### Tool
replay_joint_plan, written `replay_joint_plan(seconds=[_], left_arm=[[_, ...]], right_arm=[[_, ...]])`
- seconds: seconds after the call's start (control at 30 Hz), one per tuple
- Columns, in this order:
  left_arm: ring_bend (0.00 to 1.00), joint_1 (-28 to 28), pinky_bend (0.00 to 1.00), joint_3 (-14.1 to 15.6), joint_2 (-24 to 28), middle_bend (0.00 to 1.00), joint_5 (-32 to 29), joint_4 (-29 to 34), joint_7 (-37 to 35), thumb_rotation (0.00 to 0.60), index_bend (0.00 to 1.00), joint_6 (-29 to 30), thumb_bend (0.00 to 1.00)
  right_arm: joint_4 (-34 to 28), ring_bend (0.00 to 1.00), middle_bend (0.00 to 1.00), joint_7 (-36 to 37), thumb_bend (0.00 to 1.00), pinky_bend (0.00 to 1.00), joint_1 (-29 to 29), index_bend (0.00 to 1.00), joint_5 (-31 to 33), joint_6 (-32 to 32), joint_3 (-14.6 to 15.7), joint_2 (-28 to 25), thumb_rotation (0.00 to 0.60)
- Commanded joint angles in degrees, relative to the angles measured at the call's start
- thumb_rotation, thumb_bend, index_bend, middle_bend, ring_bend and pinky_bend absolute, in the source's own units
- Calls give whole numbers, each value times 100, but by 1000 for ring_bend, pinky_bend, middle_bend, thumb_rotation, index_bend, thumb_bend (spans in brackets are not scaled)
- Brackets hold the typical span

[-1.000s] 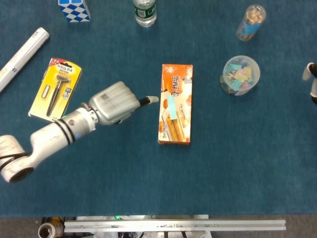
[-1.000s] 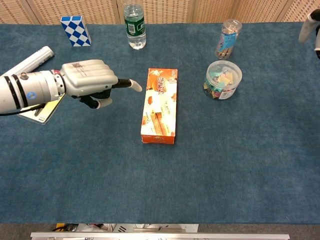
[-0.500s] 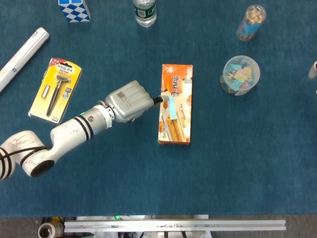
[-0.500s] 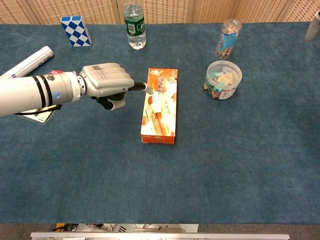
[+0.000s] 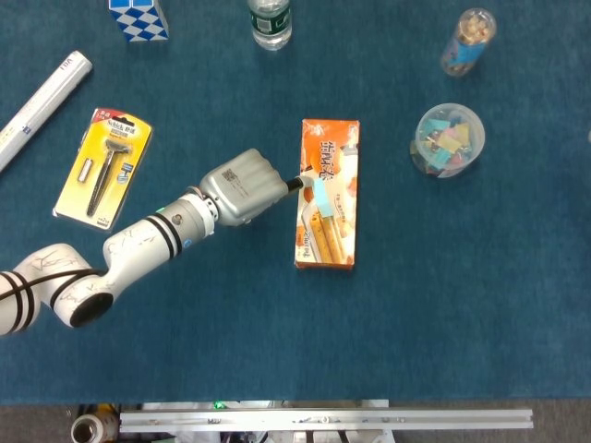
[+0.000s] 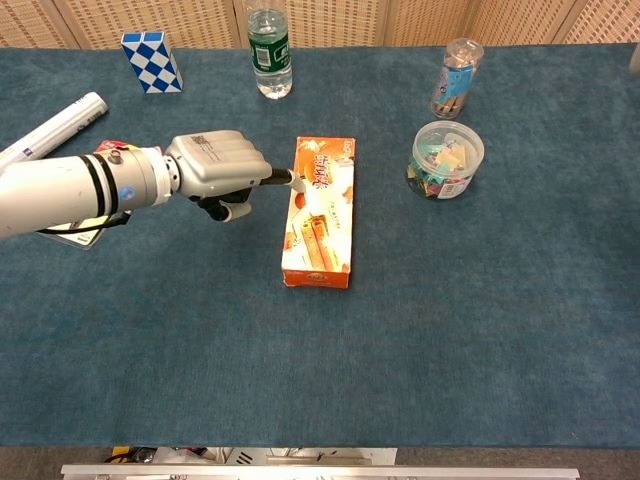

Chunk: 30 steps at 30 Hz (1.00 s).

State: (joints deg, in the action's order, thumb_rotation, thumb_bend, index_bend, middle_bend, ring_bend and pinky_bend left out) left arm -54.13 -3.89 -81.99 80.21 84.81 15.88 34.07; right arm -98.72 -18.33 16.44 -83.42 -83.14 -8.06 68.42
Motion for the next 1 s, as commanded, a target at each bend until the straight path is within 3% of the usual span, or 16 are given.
replay_joint_plan(seconds=[0.03,1.0], left_arm=[[1000,-27,1000,27,-27,988,-80,-12,54,600,128,-4,682],[1000,-241,1000,117,-76,982,-484,148,232,600,127,100,681]], right_arm=[[8,933,821,19,801,1000,-11,543,-3,-5,-7,-2,600],[-61,937,822,78,801,1000,-156,543,-53,-80,-29,-88,600]])
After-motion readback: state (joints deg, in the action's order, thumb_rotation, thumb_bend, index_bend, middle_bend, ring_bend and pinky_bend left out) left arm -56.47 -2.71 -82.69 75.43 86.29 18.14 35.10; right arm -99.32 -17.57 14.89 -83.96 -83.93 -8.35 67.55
